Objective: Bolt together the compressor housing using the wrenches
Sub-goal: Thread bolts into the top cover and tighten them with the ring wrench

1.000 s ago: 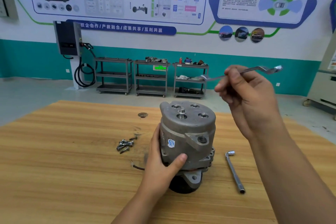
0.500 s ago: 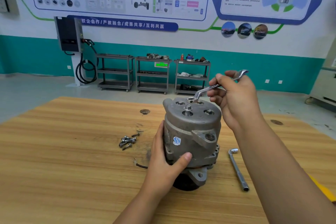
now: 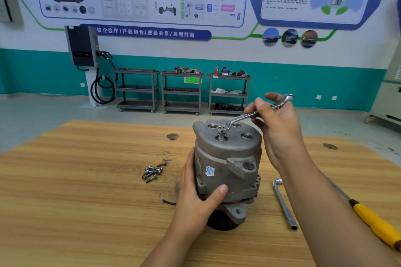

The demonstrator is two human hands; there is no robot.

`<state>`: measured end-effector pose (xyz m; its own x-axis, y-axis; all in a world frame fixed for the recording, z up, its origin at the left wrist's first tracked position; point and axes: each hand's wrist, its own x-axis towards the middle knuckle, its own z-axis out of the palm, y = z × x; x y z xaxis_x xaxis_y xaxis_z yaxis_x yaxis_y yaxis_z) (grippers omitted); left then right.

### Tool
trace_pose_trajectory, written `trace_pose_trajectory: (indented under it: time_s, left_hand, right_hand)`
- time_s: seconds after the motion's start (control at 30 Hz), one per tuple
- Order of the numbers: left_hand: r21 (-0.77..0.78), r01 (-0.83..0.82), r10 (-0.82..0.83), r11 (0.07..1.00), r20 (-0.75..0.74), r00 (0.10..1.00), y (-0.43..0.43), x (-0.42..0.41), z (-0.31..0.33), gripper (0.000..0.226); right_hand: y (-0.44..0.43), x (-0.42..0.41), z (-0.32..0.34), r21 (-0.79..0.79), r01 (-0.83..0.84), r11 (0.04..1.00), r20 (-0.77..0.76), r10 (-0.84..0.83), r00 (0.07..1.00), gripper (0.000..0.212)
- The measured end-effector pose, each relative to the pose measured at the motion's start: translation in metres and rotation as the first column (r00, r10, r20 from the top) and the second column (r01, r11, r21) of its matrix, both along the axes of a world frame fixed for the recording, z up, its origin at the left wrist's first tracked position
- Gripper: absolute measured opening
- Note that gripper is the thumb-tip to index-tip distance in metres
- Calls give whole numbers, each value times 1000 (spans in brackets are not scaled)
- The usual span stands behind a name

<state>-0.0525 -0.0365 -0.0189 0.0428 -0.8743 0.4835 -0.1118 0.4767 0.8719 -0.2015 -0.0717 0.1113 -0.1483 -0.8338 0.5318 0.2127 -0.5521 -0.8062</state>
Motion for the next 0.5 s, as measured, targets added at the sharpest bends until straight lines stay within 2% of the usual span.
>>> trace_pose_trajectory:
  time_s: [0.17,0.23,0.37,0.5]
  left_hand:
    - [-4,-17,17,1000,8,1000,0,-1,-1,87]
    - [-7,-20,21,1000,11,1000,-1,0,-2,87]
    - [-2,-21,21,1000,11,1000,-1,-1,-2,89]
    - [6,-27,27,1000,21,999,0,-1,-2,89]
  right_hand:
    - [0,2,-7,-27,-64,998,129,66,989,28]
    - [0,2,-8,-59,-75,995,162,84,983,27]
    - [2,3,-10,-85,-33,996,132,44,990,19]
    - [9,1,-20,-107,-111,988,230,133,964,22]
